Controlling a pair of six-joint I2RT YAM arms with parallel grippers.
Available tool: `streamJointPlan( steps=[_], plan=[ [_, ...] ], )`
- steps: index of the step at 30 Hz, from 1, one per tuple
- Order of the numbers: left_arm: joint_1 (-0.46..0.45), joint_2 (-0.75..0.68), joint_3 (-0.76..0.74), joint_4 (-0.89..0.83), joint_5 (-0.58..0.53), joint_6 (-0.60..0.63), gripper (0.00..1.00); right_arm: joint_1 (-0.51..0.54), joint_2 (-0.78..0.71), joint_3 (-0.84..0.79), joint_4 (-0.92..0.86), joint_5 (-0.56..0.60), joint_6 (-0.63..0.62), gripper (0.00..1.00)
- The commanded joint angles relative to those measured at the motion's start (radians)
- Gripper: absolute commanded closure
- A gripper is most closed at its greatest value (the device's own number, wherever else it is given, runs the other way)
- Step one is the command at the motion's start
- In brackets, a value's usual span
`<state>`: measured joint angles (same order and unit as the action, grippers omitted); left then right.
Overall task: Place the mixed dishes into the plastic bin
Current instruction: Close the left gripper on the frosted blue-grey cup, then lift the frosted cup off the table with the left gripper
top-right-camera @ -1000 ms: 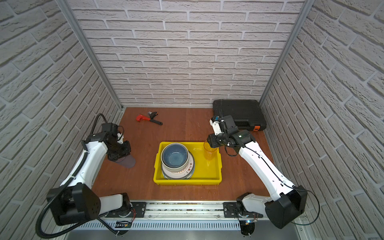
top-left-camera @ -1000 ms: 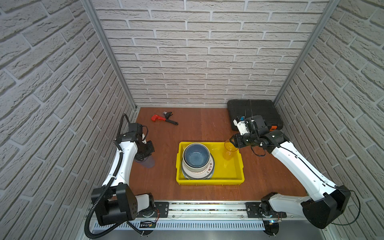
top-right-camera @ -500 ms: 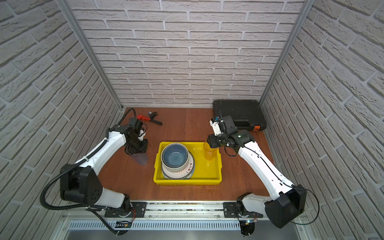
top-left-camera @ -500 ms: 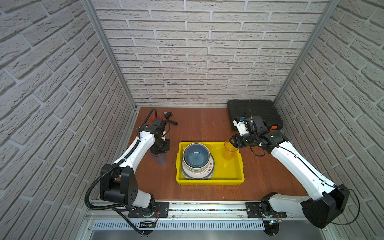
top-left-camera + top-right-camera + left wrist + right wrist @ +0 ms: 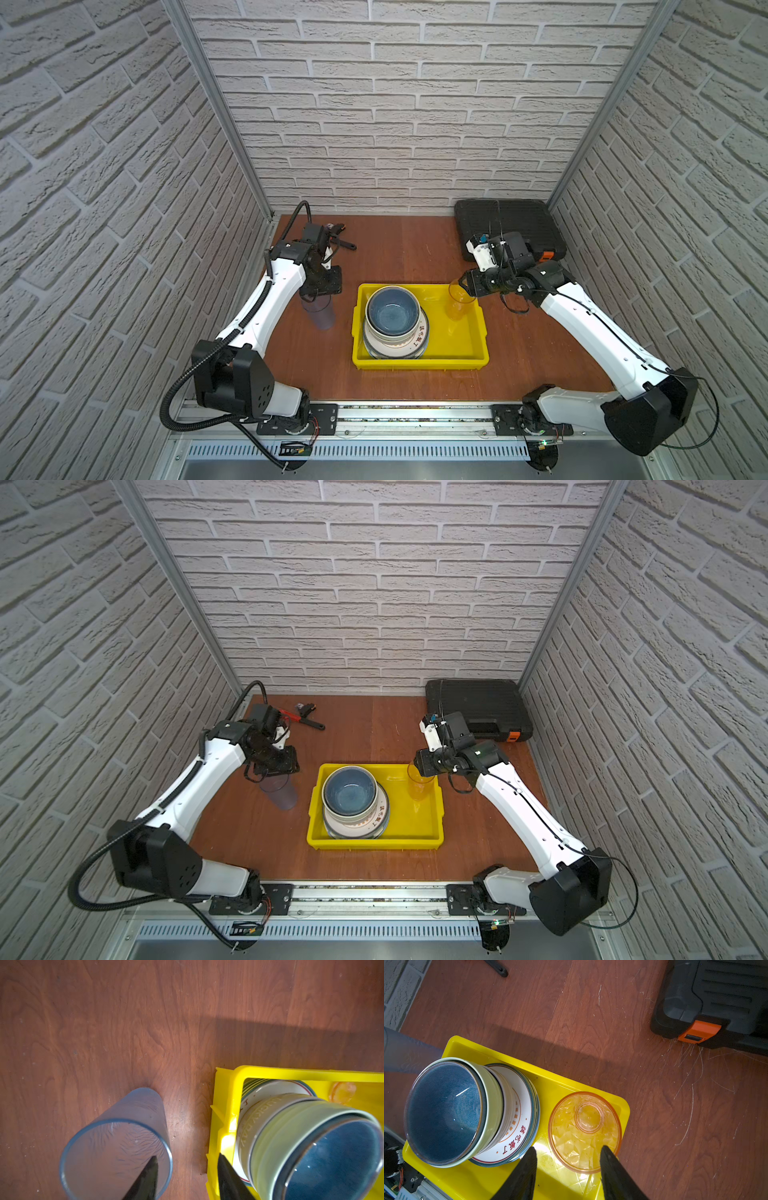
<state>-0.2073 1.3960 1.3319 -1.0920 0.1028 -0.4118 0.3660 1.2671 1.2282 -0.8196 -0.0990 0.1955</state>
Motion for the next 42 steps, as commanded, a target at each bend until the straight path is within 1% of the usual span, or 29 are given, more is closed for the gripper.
streamJointPlan(
  steps=[1, 3, 7, 12, 17, 19, 25, 28, 30, 37, 42],
  plan=[
    [0.04, -0.071, 0.039, -0.073, -0.064, -0.004, 0.51, -0.004, 0.0, -0.001, 0.03, -0.004, 0.005, 0.49],
    [0.09, -0.093, 0.04, -0.109, -0.115, -0.01, 0.51, -0.004, -0.004, -0.001, 0.031, -0.003, 0.001, 0.49],
    [0.182, -0.104, 0.012, -0.139, -0.146, -0.005, 0.51, -0.004, -0.006, -0.001, 0.036, -0.006, 0.001, 0.49],
    [0.221, -0.09, -0.047, -0.11, -0.114, 0.001, 0.54, -0.004, -0.007, 0.002, 0.035, -0.014, 0.005, 0.49],
    [0.223, -0.056, -0.124, -0.045, -0.053, -0.001, 0.6, -0.004, -0.017, -0.002, 0.035, -0.014, 0.008, 0.49],
    [0.221, -0.043, -0.145, -0.032, -0.045, 0.0, 0.62, -0.004, -0.022, -0.005, 0.033, -0.014, 0.009, 0.49],
    [0.222, -0.002, -0.178, -0.018, -0.083, 0.0, 0.67, -0.004, -0.034, -0.01, 0.028, -0.008, 0.007, 0.49],
    [0.223, 0.009, -0.183, -0.013, -0.074, -0.004, 0.77, -0.004, -0.034, -0.016, 0.033, -0.008, 0.007, 0.49],
    [0.223, 0.001, -0.187, -0.007, -0.073, -0.006, 0.85, -0.004, -0.031, -0.014, 0.033, -0.011, 0.009, 0.49],
    [0.224, -0.024, -0.165, -0.017, -0.081, -0.02, 1.0, -0.004, -0.046, -0.01, 0.017, -0.005, 0.008, 0.49],
    [0.22, -0.062, -0.122, -0.036, -0.081, -0.034, 1.0, -0.003, -0.059, -0.012, 0.021, -0.021, 0.017, 0.49]
  ],
)
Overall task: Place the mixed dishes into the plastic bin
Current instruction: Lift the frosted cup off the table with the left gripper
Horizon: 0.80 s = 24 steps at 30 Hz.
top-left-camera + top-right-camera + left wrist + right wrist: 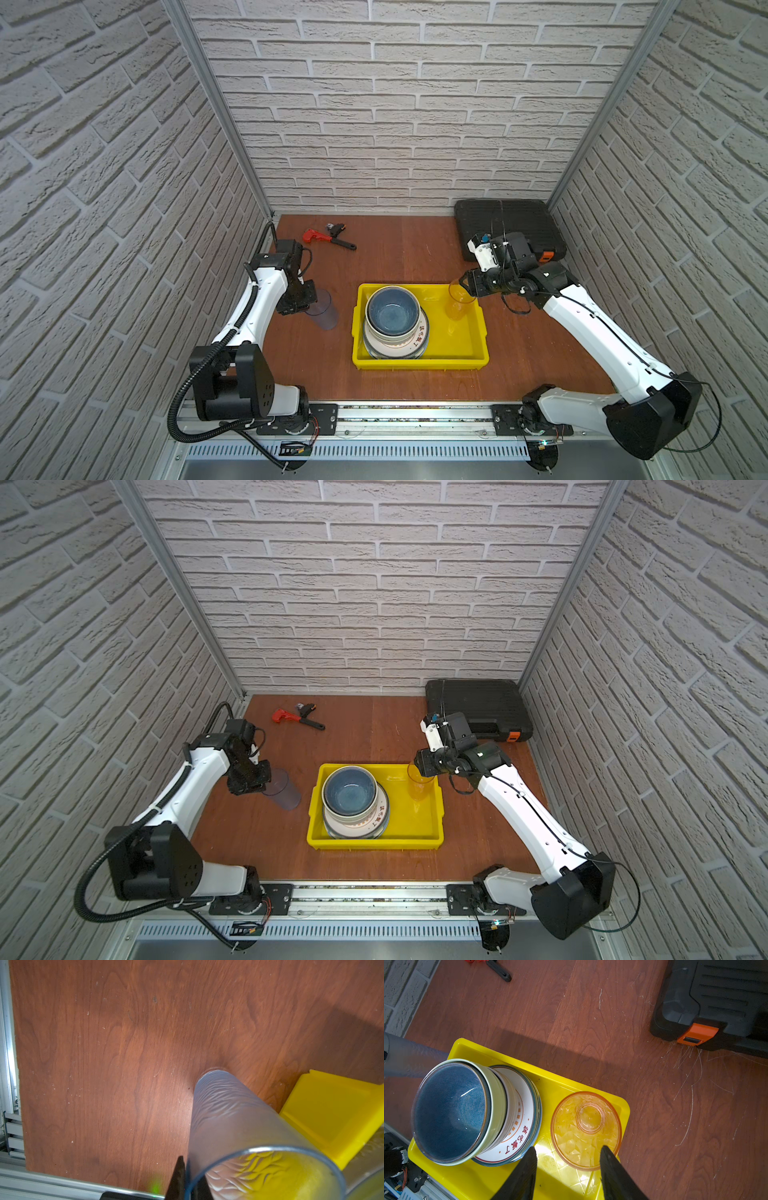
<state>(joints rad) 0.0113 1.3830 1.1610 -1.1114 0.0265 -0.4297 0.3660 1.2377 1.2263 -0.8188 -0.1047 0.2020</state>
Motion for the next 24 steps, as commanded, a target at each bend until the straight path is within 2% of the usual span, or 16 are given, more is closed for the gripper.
streamJointPlan(
  steps=[1, 5, 14, 24],
  plan=[
    [0.001, -0.058, 0.061, -0.022, -0.006, -0.019, 1.0, -0.003, -0.031, -0.01, 0.024, -0.023, 0.011, 0.49],
    [-0.029, -0.103, 0.151, -0.06, -0.044, -0.042, 1.0, 0.002, -0.05, -0.006, 0.05, -0.054, 0.02, 0.5],
    [-0.185, -0.151, 0.379, -0.104, -0.199, -0.104, 1.0, 0.028, -0.071, 0.027, 0.086, -0.091, 0.033, 0.52],
    [-0.371, -0.201, 0.43, 0.003, -0.33, -0.135, 1.0, 0.051, -0.102, 0.027, 0.135, -0.124, 0.042, 0.52]
  ],
)
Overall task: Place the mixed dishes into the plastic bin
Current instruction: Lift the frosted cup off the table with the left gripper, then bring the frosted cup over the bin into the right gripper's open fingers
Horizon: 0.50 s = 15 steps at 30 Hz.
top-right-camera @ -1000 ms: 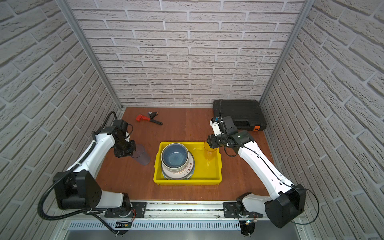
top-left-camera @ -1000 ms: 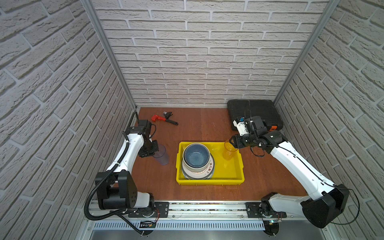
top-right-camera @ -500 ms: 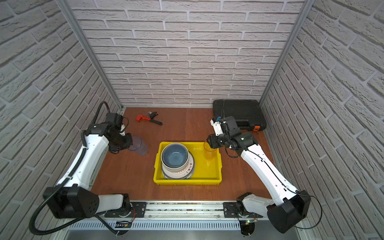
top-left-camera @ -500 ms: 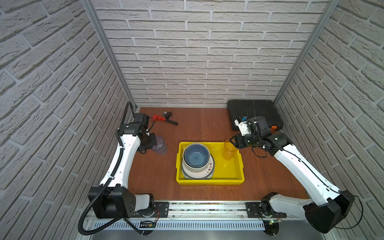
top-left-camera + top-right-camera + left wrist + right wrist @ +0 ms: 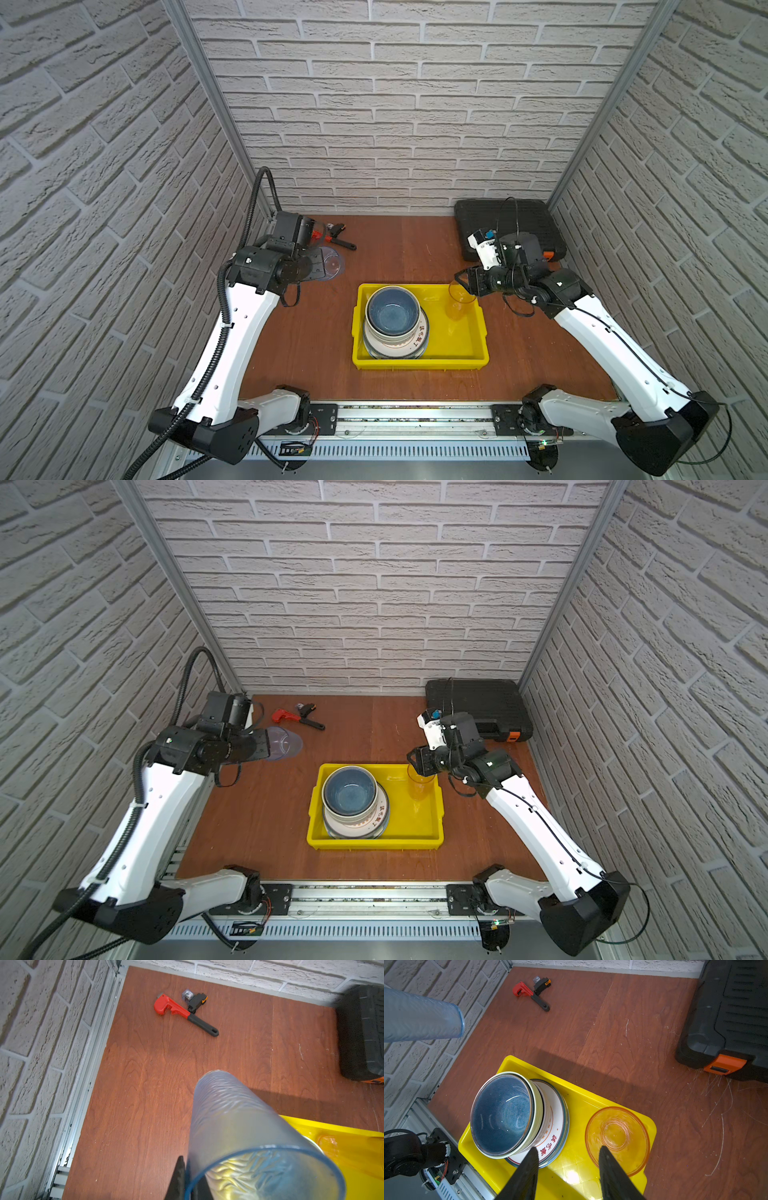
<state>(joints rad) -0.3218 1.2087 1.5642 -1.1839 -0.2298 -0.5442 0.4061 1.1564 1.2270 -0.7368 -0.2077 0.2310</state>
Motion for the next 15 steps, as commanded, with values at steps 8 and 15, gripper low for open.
streamJointPlan(
  steps=[8, 15],
  plan=[
    [-0.213, 0.019, 0.066, 0.111, -0.2, -0.032, 1.0, 0.023, -0.023, 0.029, 0.074, -0.038, 0.016, 0.52],
    [-0.344, 0.088, 0.099, 0.172, -0.264, -0.033, 1.0, 0.042, -0.02, 0.048, 0.083, -0.039, 0.017, 0.52]
  ],
)
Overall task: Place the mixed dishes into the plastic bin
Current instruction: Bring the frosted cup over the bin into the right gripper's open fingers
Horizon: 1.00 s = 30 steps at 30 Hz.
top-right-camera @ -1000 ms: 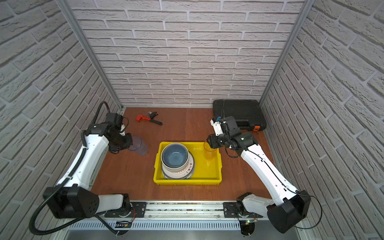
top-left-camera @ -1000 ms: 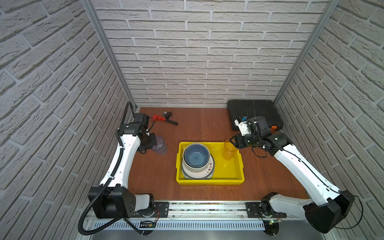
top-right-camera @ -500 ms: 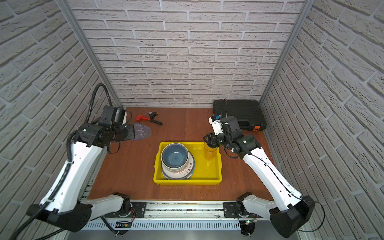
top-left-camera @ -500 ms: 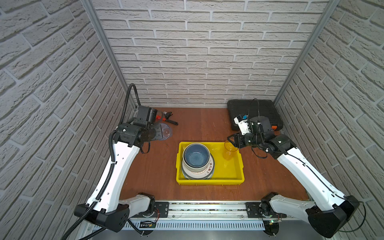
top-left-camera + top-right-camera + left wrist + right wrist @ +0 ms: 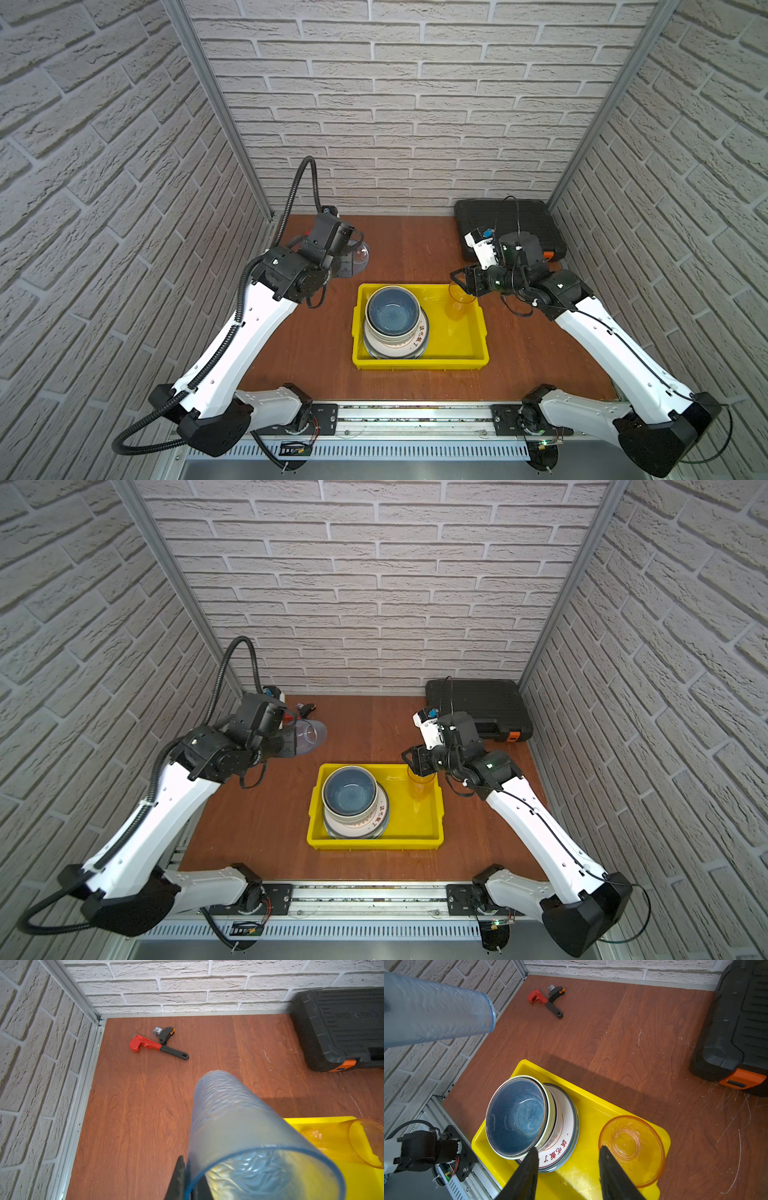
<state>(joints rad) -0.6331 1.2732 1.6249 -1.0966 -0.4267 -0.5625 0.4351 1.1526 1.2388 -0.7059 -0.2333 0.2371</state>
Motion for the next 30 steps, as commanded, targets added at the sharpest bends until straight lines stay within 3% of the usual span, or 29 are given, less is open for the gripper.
streamJointPlan(
  steps=[1, 8, 19, 30],
  plan=[
    [-0.045, 0.035, 0.042, 0.092, -0.069, -0.014, 1.0, 0.015, -0.017, 0.039, 0.055, -0.013, 0.011, 0.52],
    [-0.167, 0.153, 0.096, 0.142, -0.126, -0.02, 1.0, 0.043, -0.016, 0.051, 0.081, -0.017, 0.011, 0.52],
    [-0.308, 0.288, 0.169, 0.265, -0.128, -0.015, 1.0, 0.08, -0.022, 0.056, 0.148, -0.01, 0.025, 0.52],
    [-0.36, 0.339, 0.187, 0.306, -0.138, -0.014, 1.0, 0.1, -0.019, 0.056, 0.194, 0.001, 0.03, 0.52]
  ],
)
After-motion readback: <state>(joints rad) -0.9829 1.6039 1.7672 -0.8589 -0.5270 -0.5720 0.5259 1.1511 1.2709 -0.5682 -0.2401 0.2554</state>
